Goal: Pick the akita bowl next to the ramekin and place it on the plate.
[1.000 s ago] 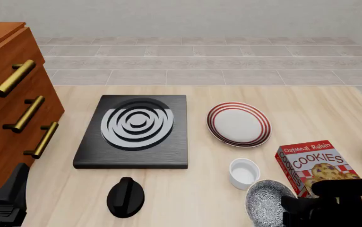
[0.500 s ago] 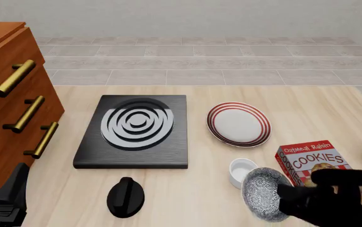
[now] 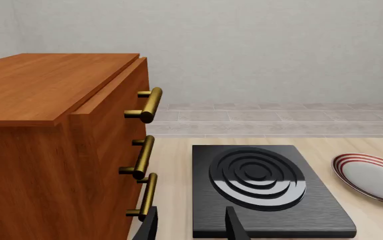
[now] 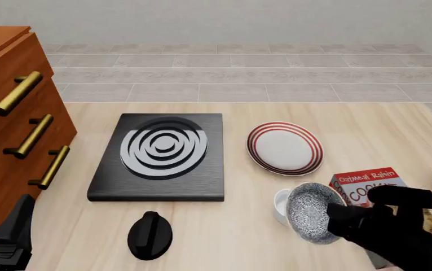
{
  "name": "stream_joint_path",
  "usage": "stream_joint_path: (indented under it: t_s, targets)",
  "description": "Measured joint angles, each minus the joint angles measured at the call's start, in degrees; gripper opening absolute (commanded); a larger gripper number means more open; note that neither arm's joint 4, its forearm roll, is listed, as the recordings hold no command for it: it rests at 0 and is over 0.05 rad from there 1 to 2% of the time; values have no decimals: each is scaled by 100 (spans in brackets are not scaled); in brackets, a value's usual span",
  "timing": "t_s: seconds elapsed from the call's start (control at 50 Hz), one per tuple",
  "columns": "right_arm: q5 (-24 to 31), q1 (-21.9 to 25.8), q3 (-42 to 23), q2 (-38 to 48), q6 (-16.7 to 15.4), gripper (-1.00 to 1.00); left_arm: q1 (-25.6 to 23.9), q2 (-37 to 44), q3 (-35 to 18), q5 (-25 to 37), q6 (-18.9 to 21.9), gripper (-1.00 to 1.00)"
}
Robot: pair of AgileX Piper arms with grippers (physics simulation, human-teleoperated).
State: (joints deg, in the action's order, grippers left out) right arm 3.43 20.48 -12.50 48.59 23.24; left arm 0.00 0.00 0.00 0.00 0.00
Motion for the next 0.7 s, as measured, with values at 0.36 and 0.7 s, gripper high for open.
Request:
stream_joint_path:
  t_s: [0.36,0.7]
  targets:
    - [-230,-179,-265,312,-29,-100,0,0,0,0,0,100]
    - [-760,-290,-465,951,17,-100,0,0,0,0,0,100]
